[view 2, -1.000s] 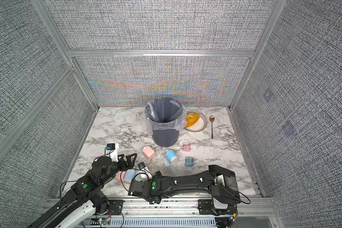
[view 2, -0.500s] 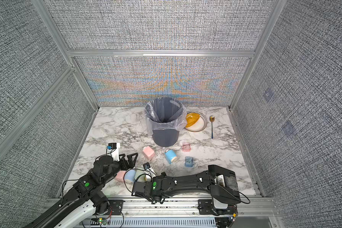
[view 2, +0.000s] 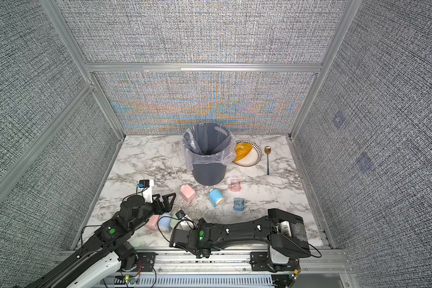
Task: Take out the pencil sharpener tray and clean the shavings
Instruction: Pick up the pencil sharpener from the center of the board.
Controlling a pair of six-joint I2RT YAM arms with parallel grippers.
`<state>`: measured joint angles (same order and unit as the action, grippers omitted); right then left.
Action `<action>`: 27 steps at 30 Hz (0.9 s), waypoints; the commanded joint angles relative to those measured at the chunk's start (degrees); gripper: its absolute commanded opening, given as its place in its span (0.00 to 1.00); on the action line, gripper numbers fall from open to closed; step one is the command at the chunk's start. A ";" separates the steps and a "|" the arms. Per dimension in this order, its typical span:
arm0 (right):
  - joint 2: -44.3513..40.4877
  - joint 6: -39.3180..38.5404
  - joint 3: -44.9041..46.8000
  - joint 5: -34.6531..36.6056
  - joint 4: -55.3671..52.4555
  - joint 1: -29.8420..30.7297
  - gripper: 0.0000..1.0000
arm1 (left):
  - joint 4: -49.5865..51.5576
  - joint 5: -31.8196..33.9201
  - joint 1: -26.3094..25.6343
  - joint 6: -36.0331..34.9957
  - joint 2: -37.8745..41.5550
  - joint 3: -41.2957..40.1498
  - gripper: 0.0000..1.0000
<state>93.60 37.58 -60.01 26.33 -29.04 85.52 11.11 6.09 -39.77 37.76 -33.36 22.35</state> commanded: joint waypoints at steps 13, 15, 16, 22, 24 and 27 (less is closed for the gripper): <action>-3.33 -9.02 4.96 -5.64 8.24 -0.26 0.58 | -3.58 -1.89 0.04 0.12 -1.67 0.15 1.00; -3.84 -9.08 5.41 -5.62 8.67 -0.26 0.53 | -4.11 -2.29 0.04 -0.13 -2.34 0.28 1.00; -4.16 -9.06 5.61 -5.61 8.78 -0.26 0.52 | -4.32 -2.48 0.10 -0.35 -2.66 0.37 1.00; -5.83 -9.33 8.20 -5.69 10.73 -0.41 0.45 | -6.25 -5.01 0.04 -1.67 -4.88 0.50 1.00; -6.53 -9.28 8.80 -5.94 10.84 -0.59 0.39 | -7.52 -6.17 0.04 -2.06 -5.60 0.50 1.00; -8.01 -9.02 9.27 -5.94 10.57 -0.79 0.37 | -9.45 -8.57 0.04 -2.38 -6.52 0.66 1.00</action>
<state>86.67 28.60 -50.92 20.23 -19.51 84.82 5.43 0.58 -39.77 36.51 -39.42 22.59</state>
